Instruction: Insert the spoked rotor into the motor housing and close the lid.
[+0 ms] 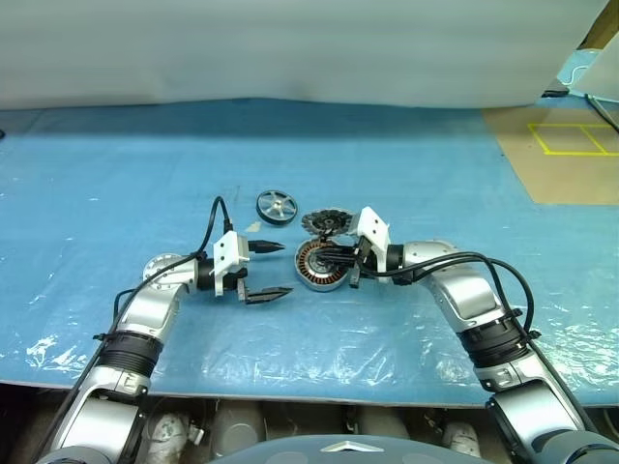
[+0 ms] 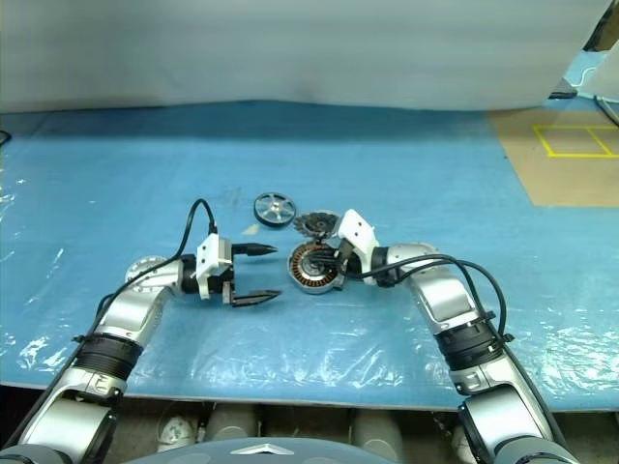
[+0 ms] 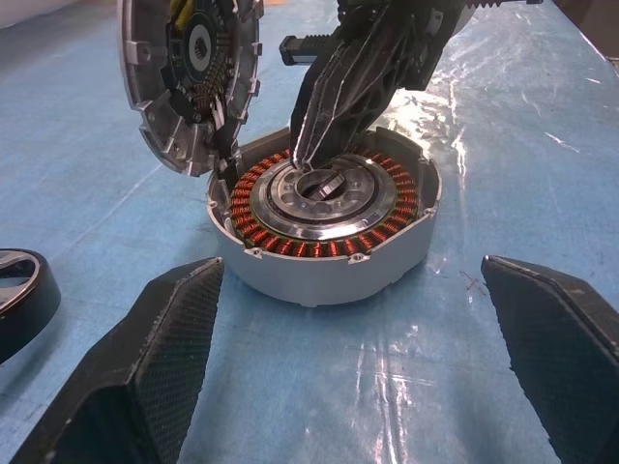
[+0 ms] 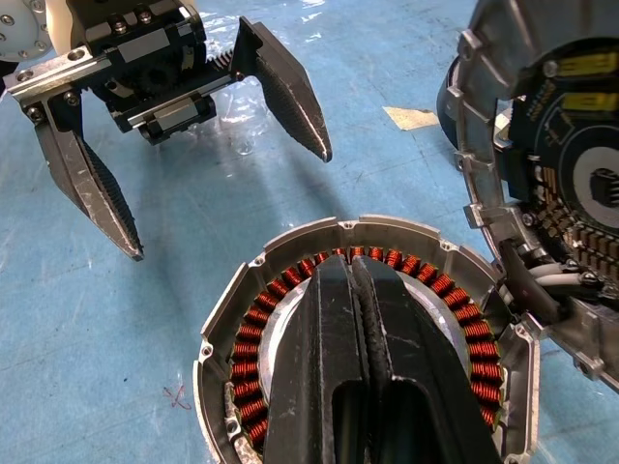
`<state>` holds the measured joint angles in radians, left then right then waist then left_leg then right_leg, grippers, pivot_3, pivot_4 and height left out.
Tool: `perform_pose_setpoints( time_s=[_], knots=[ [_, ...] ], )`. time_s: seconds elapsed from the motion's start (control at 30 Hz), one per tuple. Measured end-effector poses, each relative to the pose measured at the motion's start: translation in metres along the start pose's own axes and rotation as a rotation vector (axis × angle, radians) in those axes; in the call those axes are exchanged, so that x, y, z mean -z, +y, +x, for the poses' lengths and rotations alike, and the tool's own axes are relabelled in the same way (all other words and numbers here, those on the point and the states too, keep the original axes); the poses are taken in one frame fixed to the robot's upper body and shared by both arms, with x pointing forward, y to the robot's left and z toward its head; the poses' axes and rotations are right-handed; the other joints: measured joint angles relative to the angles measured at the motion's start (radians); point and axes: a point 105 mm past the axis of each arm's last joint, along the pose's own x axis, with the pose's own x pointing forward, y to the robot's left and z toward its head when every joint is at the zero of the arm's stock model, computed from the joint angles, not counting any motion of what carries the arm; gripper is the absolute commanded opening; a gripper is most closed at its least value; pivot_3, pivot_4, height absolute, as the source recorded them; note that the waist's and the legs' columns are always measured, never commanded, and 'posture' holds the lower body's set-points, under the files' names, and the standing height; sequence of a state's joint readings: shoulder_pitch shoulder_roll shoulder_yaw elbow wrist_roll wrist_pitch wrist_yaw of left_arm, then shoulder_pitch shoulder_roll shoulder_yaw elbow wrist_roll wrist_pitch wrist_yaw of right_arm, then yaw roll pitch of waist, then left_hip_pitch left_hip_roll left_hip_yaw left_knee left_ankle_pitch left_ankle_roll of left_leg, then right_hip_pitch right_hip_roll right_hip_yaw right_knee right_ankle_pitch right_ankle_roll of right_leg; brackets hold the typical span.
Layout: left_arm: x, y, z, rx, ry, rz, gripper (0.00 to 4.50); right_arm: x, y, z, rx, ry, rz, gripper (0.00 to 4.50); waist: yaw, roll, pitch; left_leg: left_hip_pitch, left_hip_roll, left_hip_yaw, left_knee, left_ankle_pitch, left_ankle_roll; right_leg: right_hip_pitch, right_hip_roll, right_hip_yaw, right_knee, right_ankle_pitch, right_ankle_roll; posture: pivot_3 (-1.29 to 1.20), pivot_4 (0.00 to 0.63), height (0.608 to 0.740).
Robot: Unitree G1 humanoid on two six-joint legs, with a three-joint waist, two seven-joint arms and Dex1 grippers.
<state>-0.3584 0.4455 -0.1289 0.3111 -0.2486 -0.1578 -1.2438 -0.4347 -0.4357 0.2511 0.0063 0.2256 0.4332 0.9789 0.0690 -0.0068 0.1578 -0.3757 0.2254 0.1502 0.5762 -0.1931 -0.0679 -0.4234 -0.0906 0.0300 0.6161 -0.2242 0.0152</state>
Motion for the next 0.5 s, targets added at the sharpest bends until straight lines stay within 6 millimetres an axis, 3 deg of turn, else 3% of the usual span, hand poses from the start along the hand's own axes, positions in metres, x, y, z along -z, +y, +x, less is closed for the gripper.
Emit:
perform_pose_setpoints(
  time_s=[0.17, 0.5],
  knots=[
    [0.004, 0.0, -0.001, -0.004, 0.005, -0.006, 4.5, 0.008, -0.002, 0.001, 0.014, 0.045, -0.025, 0.02, 0.0, 0.0, 0.0, 0.0, 0.0, 0.0, 0.0, 0.0, 0.0, 0.0, 0.0, 0.0, 0.0, 0.0, 0.0, 0.0, 0.15, 0.74],
    [0.007, 0.0, -0.001, -0.004, 0.007, -0.006, 4.5, 0.021, 0.007, -0.005, -0.039, 0.131, -0.292, 0.02, 0.0, -0.001, -0.001, 0.002, 0.0, 0.0, 0.0, 0.0, 0.0, 0.002, 0.0, 0.0, 0.0, 0.0, 0.0, 0.0, 0.15, 0.74]
  ],
)
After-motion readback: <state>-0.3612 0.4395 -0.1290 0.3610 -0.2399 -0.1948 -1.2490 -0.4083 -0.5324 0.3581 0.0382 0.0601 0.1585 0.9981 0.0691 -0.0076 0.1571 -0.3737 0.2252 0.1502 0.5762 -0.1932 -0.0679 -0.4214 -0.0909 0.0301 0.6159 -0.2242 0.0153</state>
